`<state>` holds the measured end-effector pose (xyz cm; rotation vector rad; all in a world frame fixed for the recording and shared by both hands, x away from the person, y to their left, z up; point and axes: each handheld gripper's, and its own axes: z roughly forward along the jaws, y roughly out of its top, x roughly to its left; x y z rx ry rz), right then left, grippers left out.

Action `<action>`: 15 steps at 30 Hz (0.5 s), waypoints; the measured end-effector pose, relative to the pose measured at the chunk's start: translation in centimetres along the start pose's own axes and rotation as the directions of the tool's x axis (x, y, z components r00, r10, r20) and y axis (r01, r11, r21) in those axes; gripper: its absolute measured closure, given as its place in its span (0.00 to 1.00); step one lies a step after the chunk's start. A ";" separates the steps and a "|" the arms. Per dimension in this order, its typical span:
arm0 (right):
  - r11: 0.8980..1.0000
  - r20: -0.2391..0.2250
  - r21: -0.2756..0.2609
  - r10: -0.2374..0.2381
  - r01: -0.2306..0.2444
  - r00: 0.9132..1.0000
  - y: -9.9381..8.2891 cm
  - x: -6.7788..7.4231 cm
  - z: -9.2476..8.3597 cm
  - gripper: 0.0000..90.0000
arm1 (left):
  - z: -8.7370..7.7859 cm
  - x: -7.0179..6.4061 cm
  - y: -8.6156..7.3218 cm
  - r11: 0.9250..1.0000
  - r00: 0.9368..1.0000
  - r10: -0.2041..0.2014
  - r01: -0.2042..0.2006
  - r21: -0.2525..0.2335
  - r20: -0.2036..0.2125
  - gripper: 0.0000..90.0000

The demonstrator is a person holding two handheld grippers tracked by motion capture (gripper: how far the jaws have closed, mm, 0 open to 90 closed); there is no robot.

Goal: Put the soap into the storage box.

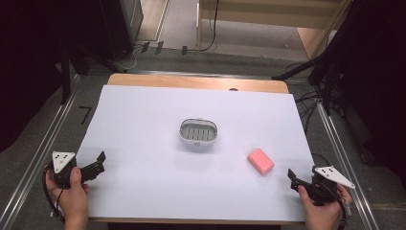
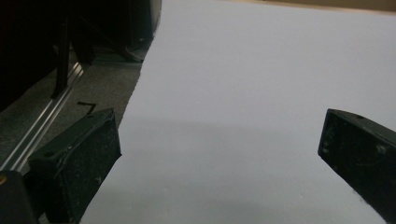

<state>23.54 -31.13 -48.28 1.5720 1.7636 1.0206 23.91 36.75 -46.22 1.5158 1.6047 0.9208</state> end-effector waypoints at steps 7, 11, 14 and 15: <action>0.999 -0.009 0.045 -0.021 0.021 1.000 0.2 0.4 0.0 0.22 | 0.3 -0.9 0.0 0.998 0.995 0.061 -0.059 0.025 -0.084 0.00; 0.997 0.008 0.068 -0.044 0.043 0.999 0.6 0.7 -0.1 0.29 | 0.1 -0.8 0.0 0.999 0.995 0.045 -0.044 0.004 -0.092 0.00; 0.995 0.007 0.075 -0.074 0.073 0.997 1.0 0.8 -0.1 0.31 | -0.1 -1.1 -0.2 0.997 0.993 0.074 -0.076 -0.016 -0.094 0.05; 0.993 0.007 0.083 -0.084 0.083 0.996 1.2 0.8 0.0 0.32 | -0.2 -1.1 -0.2 0.997 0.993 0.070 -0.072 -0.021 -0.092 0.07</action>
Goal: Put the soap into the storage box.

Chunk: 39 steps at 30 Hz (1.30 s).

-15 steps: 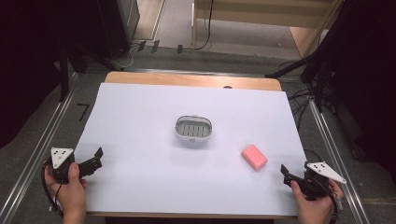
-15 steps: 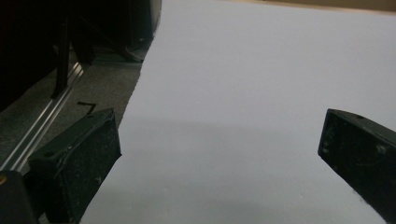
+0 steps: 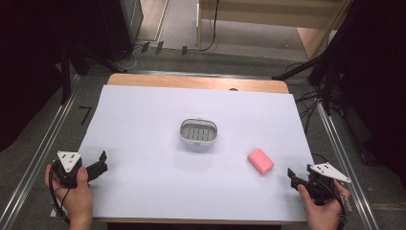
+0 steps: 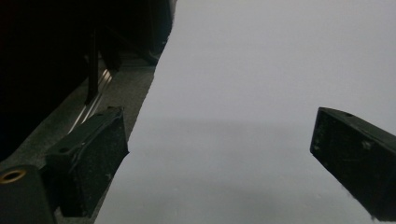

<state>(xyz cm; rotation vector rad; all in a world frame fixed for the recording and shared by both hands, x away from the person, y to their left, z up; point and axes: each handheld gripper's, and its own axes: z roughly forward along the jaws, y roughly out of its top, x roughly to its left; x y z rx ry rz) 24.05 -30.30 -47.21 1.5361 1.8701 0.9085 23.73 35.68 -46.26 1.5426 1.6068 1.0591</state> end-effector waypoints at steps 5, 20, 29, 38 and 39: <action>0.996 -0.038 0.062 -0.056 0.059 0.998 1.1 0.3 0.3 0.42 | 0.0 0.1 0.0 1.000 1.000 -0.006 0.006 0.009 -0.003 0.08; 0.977 -0.182 0.179 -0.080 0.113 0.980 3.5 1.6 0.9 0.40 | -0.2 0.3 -0.1 0.999 0.999 -0.027 0.028 -0.017 0.020 0.00; 0.960 -0.222 0.227 -0.110 0.161 0.969 4.8 2.8 1.2 0.35 | -0.1 -0.1 0.0 1.000 1.000 0.017 -0.017 -0.006 0.024 0.00; 0.944 -0.250 0.248 -0.152 0.216 0.956 6.4 4.4 1.7 0.32 | -0.2 -0.3 -0.1 0.999 0.999 0.030 -0.030 -0.014 0.023 0.00; 0.942 -0.256 0.246 -0.162 0.226 0.953 6.7 4.5 1.8 0.31 | -0.2 -0.3 -0.1 0.999 0.999 0.030 -0.030 -0.013 0.023 0.00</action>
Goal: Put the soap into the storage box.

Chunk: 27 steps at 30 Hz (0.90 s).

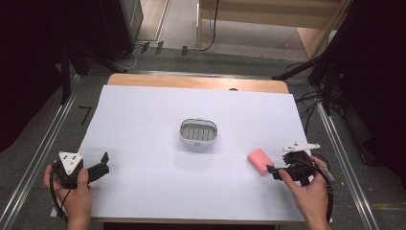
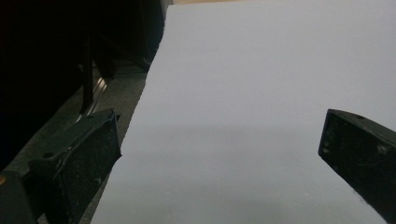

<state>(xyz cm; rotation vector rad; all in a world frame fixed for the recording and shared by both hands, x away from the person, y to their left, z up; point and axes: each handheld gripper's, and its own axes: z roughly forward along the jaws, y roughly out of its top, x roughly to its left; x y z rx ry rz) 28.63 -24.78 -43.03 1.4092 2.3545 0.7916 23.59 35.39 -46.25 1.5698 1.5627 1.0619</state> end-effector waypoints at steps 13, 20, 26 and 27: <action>0.998 -0.025 0.039 -0.048 0.049 0.999 1.1 1.1 1.4 0.30 | 0.0 -0.1 0.0 1.000 1.000 0.021 -0.021 0.000 0.009 0.00; 0.997 -0.025 0.058 -0.054 0.055 0.998 1.9 1.3 2.1 0.30 | 0.0 -0.1 0.0 1.000 1.000 0.020 -0.020 -0.001 0.012 0.00; 0.996 -0.022 0.077 -0.047 0.048 0.999 2.4 1.5 2.4 0.30 | -0.1 -0.1 0.0 1.000 1.000 0.022 -0.022 -0.005 0.019 0.00; 0.996 -0.022 0.078 -0.047 0.048 0.999 2.4 1.4 2.5 0.29 | -0.1 -0.1 0.0 1.000 1.000 0.020 -0.020 -0.006 0.020 0.00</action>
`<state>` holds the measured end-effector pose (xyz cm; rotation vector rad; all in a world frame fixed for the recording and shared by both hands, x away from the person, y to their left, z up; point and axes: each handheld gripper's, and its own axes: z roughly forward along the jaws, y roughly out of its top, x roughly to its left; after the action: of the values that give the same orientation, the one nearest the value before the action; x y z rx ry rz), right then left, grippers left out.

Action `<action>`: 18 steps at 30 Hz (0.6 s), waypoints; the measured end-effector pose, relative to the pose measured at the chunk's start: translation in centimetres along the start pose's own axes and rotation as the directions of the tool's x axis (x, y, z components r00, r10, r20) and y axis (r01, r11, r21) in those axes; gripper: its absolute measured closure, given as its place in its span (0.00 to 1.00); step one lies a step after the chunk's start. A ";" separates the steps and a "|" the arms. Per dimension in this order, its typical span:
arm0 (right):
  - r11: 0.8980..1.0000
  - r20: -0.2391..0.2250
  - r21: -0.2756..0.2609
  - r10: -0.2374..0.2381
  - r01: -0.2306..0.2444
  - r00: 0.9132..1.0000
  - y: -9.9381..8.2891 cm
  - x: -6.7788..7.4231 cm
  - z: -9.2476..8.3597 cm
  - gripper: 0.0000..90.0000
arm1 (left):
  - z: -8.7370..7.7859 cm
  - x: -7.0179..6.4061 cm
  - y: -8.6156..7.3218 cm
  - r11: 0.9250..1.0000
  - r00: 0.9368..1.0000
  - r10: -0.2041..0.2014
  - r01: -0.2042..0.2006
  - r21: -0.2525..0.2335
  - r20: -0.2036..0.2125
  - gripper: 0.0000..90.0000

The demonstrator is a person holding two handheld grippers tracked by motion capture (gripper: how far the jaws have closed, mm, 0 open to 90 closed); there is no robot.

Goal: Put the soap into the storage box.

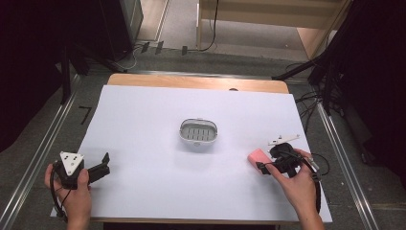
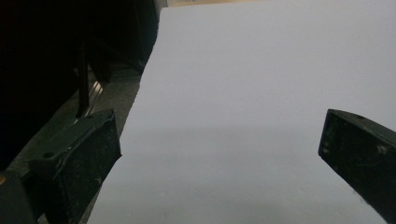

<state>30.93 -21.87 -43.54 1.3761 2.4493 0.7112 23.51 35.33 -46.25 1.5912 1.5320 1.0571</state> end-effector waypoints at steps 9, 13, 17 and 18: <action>0.999 -0.025 0.050 0.023 -0.022 0.999 0.7 0.0 0.9 0.20 | 0.0 0.0 0.0 1.000 1.000 -0.001 0.001 0.001 0.002 0.00; 0.998 -0.010 0.067 0.024 -0.023 1.000 0.9 0.0 1.3 0.20 | 0.0 0.0 0.0 1.000 1.000 -0.003 0.003 0.003 0.002 0.00; 0.997 0.002 0.082 0.011 -0.011 1.000 1.1 0.1 1.5 0.25 | 0.0 0.0 0.0 1.000 1.000 -0.002 0.002 0.004 0.003 0.00; 0.996 0.006 0.088 0.013 -0.013 1.000 1.1 0.2 1.6 0.26 | 0.0 0.0 0.0 1.000 1.000 -0.001 0.001 0.003 0.003 0.00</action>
<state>32.34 -20.78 -44.29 1.4249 2.4974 0.6075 23.53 35.35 -46.24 1.5935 1.5327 1.0519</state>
